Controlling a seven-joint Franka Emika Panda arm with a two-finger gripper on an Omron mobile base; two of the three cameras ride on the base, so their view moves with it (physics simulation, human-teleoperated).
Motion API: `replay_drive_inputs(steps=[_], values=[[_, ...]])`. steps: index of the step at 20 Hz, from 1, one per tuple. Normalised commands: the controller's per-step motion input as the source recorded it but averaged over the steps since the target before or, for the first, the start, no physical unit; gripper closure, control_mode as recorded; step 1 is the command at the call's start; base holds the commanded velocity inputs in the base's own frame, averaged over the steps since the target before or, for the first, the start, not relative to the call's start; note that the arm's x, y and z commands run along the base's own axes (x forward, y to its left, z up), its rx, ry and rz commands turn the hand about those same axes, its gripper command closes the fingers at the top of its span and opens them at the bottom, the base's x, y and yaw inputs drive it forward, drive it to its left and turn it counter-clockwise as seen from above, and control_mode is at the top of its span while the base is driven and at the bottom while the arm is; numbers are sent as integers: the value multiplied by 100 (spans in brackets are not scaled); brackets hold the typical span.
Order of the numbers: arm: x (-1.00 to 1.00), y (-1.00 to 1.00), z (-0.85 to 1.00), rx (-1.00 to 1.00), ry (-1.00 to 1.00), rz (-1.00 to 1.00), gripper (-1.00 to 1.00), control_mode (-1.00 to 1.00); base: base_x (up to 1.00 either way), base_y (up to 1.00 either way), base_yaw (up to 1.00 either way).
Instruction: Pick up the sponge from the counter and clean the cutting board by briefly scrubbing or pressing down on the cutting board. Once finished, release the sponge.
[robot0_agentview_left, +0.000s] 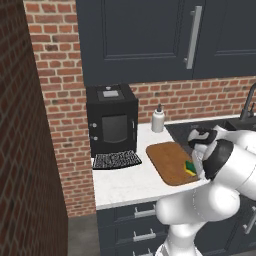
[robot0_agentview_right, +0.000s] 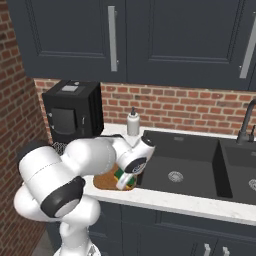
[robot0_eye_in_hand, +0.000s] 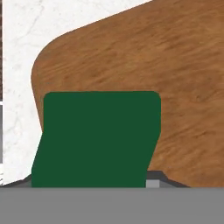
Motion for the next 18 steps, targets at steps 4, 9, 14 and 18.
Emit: replay_drive_inputs(steps=[4, 9, 14, 18], values=[[2, -63, -11, -6, -1, 4, 100, -100, 0, 0, 0], [25, -15, -31, -16, 0, 7, 100, -100, 0, 0, 0], [8, 60, -13, -26, -5, 13, 100, -100, 0, 0, 0], [-2, 95, 0, -24, -18, 14, 100, -100, 0, 0, 0]])
